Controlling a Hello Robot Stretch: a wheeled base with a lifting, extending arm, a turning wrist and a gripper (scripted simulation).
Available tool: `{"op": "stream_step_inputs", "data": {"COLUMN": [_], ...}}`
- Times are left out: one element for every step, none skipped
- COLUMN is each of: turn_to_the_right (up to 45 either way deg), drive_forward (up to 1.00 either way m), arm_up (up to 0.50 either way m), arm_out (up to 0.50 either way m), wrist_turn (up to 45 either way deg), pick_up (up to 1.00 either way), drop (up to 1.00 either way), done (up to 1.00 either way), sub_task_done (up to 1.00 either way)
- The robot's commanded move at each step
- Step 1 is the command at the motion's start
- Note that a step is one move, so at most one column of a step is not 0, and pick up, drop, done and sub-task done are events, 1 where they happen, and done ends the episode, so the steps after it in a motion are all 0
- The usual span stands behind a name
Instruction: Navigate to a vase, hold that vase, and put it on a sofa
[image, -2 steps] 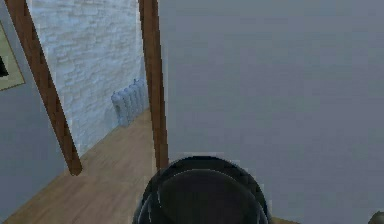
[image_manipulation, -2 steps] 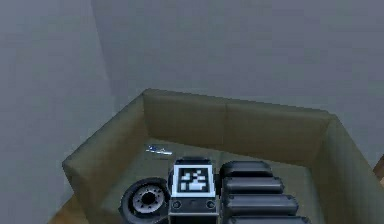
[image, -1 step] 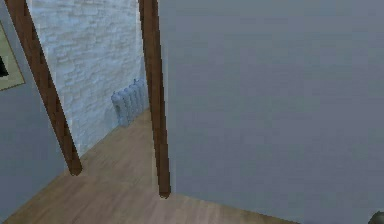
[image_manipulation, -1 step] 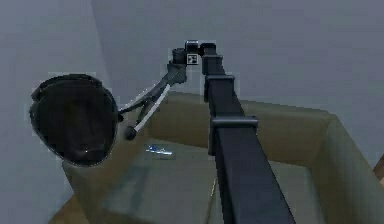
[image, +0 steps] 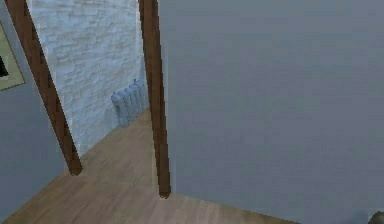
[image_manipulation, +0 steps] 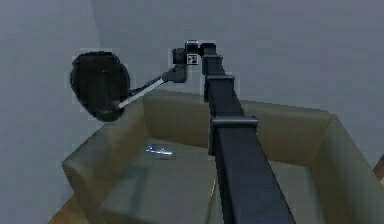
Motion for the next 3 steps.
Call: {"op": "stream_step_inputs", "data": {"turn_to_the_right": [0.0, 0.0, 0.0], "drive_forward": [0.00, 0.00, 0.00], "arm_up": [0.00, 0.00, 0.00], "arm_out": [0.00, 0.00, 0.00], "wrist_turn": [45.0, 45.0, 21.0], "pick_up": [0.00, 0.00, 0.00], "drop": [0.00, 0.00, 0.00], "done": [0.00, 0.00, 0.00], "sub_task_done": [0.00, 0.00, 0.00]}}
